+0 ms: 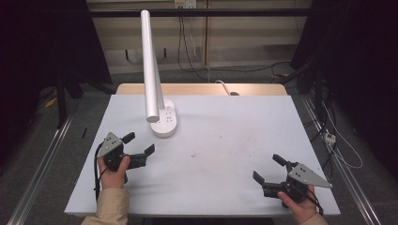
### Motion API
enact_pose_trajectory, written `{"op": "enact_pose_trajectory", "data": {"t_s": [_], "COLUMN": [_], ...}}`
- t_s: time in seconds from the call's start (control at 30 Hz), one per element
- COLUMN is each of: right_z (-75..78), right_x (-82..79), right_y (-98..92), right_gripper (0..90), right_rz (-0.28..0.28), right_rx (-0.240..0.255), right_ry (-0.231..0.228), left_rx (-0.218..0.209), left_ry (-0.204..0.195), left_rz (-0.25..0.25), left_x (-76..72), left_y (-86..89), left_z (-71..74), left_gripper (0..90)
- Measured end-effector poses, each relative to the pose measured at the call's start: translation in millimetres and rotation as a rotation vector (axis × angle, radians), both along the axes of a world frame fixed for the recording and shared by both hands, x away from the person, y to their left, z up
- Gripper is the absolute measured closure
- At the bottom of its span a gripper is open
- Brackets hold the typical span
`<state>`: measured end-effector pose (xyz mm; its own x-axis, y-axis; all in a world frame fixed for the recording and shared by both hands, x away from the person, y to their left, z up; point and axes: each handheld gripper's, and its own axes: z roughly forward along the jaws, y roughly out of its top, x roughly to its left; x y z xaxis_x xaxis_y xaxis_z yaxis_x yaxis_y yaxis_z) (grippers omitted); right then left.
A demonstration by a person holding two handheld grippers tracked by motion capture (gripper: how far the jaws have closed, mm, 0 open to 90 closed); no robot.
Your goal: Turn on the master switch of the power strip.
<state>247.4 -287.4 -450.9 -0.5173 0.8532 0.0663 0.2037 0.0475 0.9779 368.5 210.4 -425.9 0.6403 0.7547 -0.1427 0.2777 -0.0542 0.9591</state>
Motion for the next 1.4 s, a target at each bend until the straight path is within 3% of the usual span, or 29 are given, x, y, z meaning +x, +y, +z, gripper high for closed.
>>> {"op": "enact_pose_trajectory", "data": {"t_s": [1.4], "right_z": [0.7], "right_x": [2.1], "right_y": [2.1], "right_gripper": [3.3], "right_rz": [0.009], "right_rx": [-0.004], "right_ry": [-0.004], "left_rx": [0.015], "left_ry": [0.060], "left_rz": [0.008], "left_x": [63.7], "left_y": [-12.2], "left_z": [-2.1], "left_gripper": [5.7]}}
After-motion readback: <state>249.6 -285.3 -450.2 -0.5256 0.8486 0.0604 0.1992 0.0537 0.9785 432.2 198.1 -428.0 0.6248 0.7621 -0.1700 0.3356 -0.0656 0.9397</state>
